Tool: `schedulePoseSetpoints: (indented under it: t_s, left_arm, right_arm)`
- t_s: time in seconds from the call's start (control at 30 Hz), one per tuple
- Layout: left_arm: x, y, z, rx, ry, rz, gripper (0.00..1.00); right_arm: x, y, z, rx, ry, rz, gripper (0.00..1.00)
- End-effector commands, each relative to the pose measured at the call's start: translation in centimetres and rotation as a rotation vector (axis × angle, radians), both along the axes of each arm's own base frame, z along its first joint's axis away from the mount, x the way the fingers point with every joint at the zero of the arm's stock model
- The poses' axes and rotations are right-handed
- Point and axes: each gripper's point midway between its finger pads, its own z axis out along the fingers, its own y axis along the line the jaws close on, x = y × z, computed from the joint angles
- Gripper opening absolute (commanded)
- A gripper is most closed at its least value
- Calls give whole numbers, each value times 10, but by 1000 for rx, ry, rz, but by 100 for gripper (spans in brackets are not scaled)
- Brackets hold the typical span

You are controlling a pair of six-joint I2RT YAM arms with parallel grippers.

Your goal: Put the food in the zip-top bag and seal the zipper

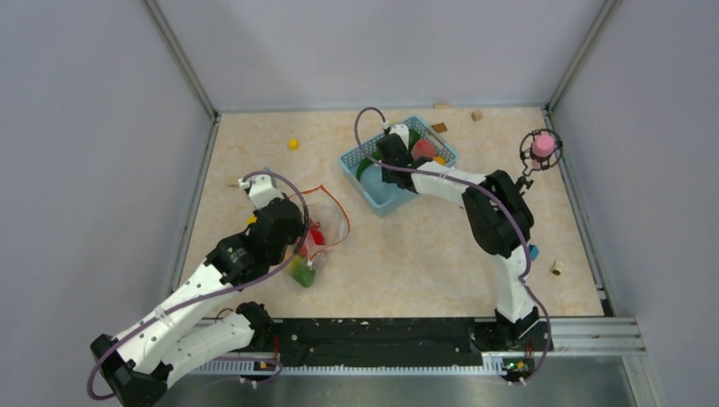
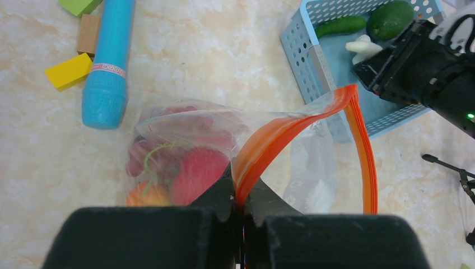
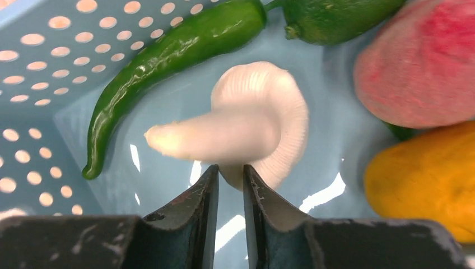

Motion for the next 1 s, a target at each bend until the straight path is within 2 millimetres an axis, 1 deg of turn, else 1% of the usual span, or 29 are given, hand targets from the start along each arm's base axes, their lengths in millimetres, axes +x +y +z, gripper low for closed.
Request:
schedulePoseSetpoints:
  t_s: [0.0, 0.1, 0.17, 0.2, 0.23, 0.3, 0.37, 0.4, 0.47, 0.53, 0.57, 0.6, 0.63, 0.67, 0.7, 0.73, 0.77, 0.8, 0.97]
  left_arm:
    - [5, 2, 9, -17, -36, 25, 0]
    - [5, 1, 8, -19, -34, 23, 0]
    - [5, 1, 8, -20, -34, 23, 0]
    - [5, 1, 8, -21, -35, 22, 0]
    - [5, 1, 8, -22, -35, 23, 0]
    - [5, 1, 8, -21, -34, 23, 0]
    - [5, 1, 7, -20, -33, 23, 0]
    - [5, 0, 7, -21, -32, 20, 0]
    - [5, -1, 7, -25, -32, 16, 0]
    - [5, -1, 6, -23, -29, 14, 0]
    - [5, -1, 6, -21, -29, 13, 0]
    - [5, -2, 6, -22, -28, 12, 0]
    - [5, -2, 6, -20, -27, 12, 0]
    - [5, -1, 6, -19, -27, 12, 0]
    - [5, -1, 6, -18, -27, 12, 0]
    - [5, -1, 5, -16, -25, 13, 0]
    - [5, -1, 5, -15, -25, 12, 0]
    - [6, -1, 6, -15, -27, 14, 0]
    - [6, 0, 6, -10, -27, 18, 0]
  right_arm:
    - [3, -9, 83, 84, -180, -26, 20]
    - [-5, -15, 110, 109, -237, -15, 16]
    - [-12, -17, 123, 125, -259, 5, 14]
    - [-15, -17, 135, 145, -281, 19, 14]
    - [-18, -16, 144, 159, -298, 30, 12]
    - [-24, -16, 159, 182, -322, 57, 10]
    - [-30, -17, 169, 200, -339, 73, 8]
    - [-32, -17, 172, 206, -348, 84, 9]
    - [-34, -14, 177, 198, -358, 124, 17]
    - [-32, -13, 170, 176, -343, 130, 29]
    - [-30, -12, 165, 153, -334, 140, 38]
    - [-28, -11, 159, 131, -323, 152, 52]
    - [-24, -9, 152, 110, -309, 161, 61]
    - [-21, -6, 143, 80, -286, 177, 68]
    - [-17, -4, 134, 54, -263, 190, 72]
    - [-13, -2, 127, 36, -246, 188, 75]
    - [-8, 0, 111, 8, -216, 187, 76]
    - [-4, 1, 100, -13, -197, 184, 77]
    - [15, 1, 50, -110, -120, 144, 78]
